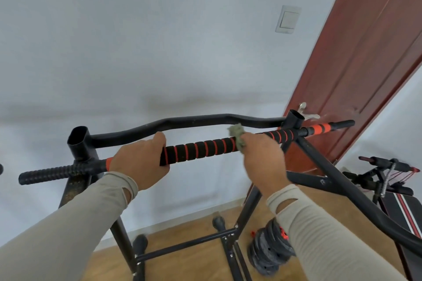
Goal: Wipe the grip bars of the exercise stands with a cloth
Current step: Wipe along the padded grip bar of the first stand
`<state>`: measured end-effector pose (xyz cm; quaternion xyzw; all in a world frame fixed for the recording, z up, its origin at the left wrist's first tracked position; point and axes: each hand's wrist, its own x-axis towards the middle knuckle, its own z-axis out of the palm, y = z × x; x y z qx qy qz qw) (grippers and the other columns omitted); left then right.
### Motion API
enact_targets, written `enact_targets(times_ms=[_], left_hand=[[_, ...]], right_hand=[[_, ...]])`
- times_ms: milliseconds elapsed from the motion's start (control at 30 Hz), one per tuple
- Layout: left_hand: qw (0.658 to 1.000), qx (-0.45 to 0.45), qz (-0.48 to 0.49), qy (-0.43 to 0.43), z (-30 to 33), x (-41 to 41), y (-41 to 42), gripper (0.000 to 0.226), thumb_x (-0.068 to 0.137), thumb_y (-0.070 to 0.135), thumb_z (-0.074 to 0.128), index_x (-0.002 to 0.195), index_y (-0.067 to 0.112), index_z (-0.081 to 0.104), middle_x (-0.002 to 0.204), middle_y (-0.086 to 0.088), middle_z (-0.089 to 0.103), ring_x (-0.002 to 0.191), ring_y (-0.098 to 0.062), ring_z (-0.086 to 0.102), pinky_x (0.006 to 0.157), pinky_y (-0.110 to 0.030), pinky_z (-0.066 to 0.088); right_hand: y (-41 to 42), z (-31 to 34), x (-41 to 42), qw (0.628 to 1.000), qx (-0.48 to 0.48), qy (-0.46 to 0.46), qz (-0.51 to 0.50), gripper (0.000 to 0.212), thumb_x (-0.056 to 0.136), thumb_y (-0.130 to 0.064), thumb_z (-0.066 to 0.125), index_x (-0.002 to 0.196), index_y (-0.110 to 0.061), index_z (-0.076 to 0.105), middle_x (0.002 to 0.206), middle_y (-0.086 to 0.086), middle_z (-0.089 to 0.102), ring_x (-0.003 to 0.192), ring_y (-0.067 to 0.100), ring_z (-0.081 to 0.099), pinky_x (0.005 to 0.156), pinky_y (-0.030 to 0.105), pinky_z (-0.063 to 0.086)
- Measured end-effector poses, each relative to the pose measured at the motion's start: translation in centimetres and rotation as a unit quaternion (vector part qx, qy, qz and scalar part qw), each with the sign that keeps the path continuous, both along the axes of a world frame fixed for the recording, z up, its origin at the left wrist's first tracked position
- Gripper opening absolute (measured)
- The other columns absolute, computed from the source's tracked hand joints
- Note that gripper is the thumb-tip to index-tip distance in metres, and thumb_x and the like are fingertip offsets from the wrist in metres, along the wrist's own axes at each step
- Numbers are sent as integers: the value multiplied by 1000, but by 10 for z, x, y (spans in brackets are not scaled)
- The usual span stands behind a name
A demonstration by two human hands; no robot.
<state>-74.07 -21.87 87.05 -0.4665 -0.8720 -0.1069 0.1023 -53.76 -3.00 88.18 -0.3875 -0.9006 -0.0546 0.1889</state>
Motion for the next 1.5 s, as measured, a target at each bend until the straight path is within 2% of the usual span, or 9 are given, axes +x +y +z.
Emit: enact_targets(times_ms=[200,367,500,667,867,967,1233,1367,1500], left_hand=[[999,-34,-18,-10,2,-6,1,30,86,50,61,95,31,40,65,9,60,54,-6,59,59,-27,57],[996,-70,-18,-46,10,-6,0,29,88,53,60,94,31,41,67,7,63,56,-7,61,57,-23,53],[993,-82,-31,-75,14,-7,0,28,86,55,60,88,32,44,66,7,62,57,-9,61,55,-23,51],[995,-38,-70,-68,10,-14,1,26,81,55,63,80,33,50,75,11,57,64,-5,58,61,-26,50],[990,71,-116,-25,-3,-14,-8,46,75,50,76,112,32,54,98,17,58,81,-11,60,70,-32,53],[990,76,-115,-29,-3,-17,-10,54,77,52,74,120,30,49,92,18,62,75,-10,61,69,-31,53],[991,17,-133,-12,0,-25,-6,52,83,57,65,124,32,43,82,17,63,63,-3,59,64,-24,51],[992,-18,-123,-23,3,-28,-3,50,84,58,61,121,34,38,84,16,65,62,-2,59,62,-23,49],[992,-51,-111,-31,7,-29,0,48,86,59,57,120,37,32,85,17,65,59,-3,60,61,-22,51]], right_hand=[[86,6,58,989,-13,12,-150,1,96,-12,55,97,-12,55,72,8,57,61,30,50,54,33,39],[96,12,55,976,-70,69,-192,23,97,-7,47,117,-11,59,78,10,59,74,37,60,65,41,51],[51,3,21,986,-57,131,-84,43,92,-3,51,122,-25,71,123,2,74,102,29,72,85,38,57],[-42,-14,-38,974,-44,207,78,25,92,-5,57,97,-21,75,88,-2,76,77,23,71,70,34,57],[-117,-42,-74,950,-32,236,201,22,100,-21,56,116,-17,71,113,-2,76,112,19,64,100,36,49],[-87,-37,-58,951,27,191,240,17,96,-10,58,107,-15,71,107,0,76,104,21,66,91,37,50],[38,-4,11,999,18,21,-23,25,87,-4,59,76,-23,48,67,-4,50,62,22,55,59,32,44],[88,2,47,989,-17,73,-130,4,95,-9,56,92,-10,58,73,8,62,65,32,61,57,35,48],[114,3,73,971,-83,106,-197,14,101,-14,51,111,-8,60,84,13,65,79,40,64,63,37,44]])
